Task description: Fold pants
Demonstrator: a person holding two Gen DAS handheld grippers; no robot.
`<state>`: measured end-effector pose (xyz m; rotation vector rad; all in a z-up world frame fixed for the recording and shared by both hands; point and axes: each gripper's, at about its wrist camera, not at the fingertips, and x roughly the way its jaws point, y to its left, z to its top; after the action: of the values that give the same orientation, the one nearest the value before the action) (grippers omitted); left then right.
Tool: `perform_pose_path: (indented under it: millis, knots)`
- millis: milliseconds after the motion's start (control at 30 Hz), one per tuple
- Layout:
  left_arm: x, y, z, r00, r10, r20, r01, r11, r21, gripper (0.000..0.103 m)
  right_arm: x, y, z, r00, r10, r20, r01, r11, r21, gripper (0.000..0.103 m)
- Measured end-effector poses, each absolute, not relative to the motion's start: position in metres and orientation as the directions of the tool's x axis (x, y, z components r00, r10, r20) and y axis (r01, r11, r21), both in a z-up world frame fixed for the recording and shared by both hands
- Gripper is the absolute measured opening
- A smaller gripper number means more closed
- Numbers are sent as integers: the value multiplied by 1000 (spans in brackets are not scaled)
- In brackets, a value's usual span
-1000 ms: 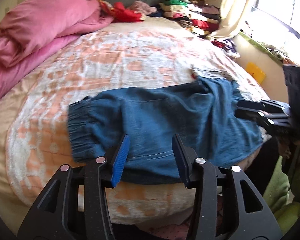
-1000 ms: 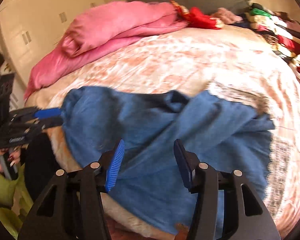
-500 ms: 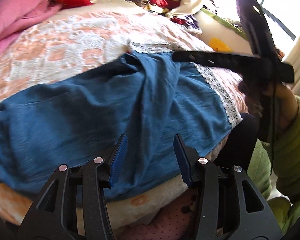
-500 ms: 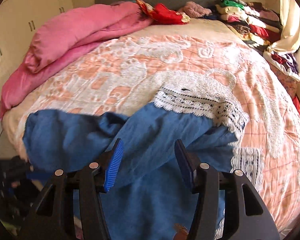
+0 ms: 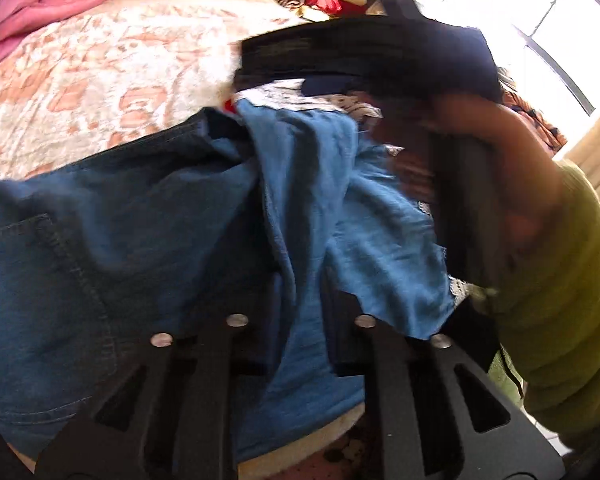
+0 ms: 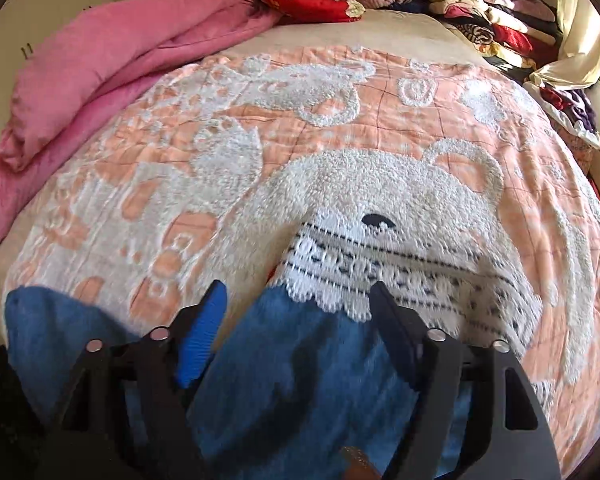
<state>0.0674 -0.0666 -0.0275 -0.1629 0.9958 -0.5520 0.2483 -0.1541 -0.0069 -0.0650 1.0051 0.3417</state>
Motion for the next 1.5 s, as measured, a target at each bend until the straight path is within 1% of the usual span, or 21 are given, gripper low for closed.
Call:
perform_pose_path:
  millis: [200, 233, 267, 300, 333, 367, 400, 533, 800, 867, 900, 1000, 1100, 1200, 1333, 1500]
  knots:
    - [59, -77, -30, 392, -521, -758, 408, 837, -364, 6, 277, -133, -27, 483, 163, -860, -286, 958, 21, 73]
    - [58, -78, -31, 390, -520, -760, 411, 837, -361, 6, 279, -132, -30, 485, 148, -862, -282, 959, 6, 67]
    - [57, -79, -32, 386, -521, -762, 412, 836, -362, 6, 281, -132, -32, 490, 123, -863, -277, 961, -21, 58]
    - [57, -79, -32, 384, -521, -762, 413, 835, -363, 6, 282, -134, -33, 498, 109, -860, -277, 960, -39, 36]
    - [57, -79, -32, 385, -518, -764, 412, 837, -360, 6, 282, -137, -32, 499, 126, -858, -285, 958, -25, 27]
    - [58, -78, -32, 387, -517, -763, 410, 838, -360, 6, 282, -144, -30, 497, 157, -854, -286, 958, 10, 22]
    - [59, -76, -31, 389, -517, -763, 408, 839, -360, 6, 280, -151, -27, 497, 172, -850, -278, 960, 32, 10]
    - [60, -73, -30, 397, -504, -767, 400, 847, -349, 6, 264, -185, -5, 547, 209, -810, -241, 967, 87, 9]
    - [60, -81, -32, 435, -445, -783, 379, 879, -289, 7, 199, -284, 39, 605, 318, -730, -145, 945, 292, 9]
    - [60, -76, -31, 455, -409, -791, 378, 893, -244, 5, 179, -303, 45, 614, 329, -718, -126, 938, 322, 9]
    - [59, -75, -29, 464, -399, -791, 383, 895, -227, 0, 167, -312, 48, 620, 329, -713, -117, 936, 331, 9]
    - [55, -68, -21, 482, -401, -779, 399, 892, -212, 0, 128, -333, 53, 637, 329, -697, -96, 931, 352, 9]
    - [44, -65, -11, 499, -399, -769, 426, 886, -183, 0, 88, -348, 50, 633, 337, -697, -69, 921, 383, 9]
    - [33, -68, -4, 506, -403, -762, 463, 873, -154, 0, 58, -359, 36, 606, 339, -720, -25, 912, 409, 9]
    - [19, -77, -6, 521, -361, -773, 503, 862, -64, 0, 29, -365, 9, 554, 341, -759, 33, 902, 429, 9]
    - [10, -81, -18, 485, -355, -799, 530, 846, -54, 0, 12, -372, -15, 522, 340, -782, 83, 892, 443, 9]
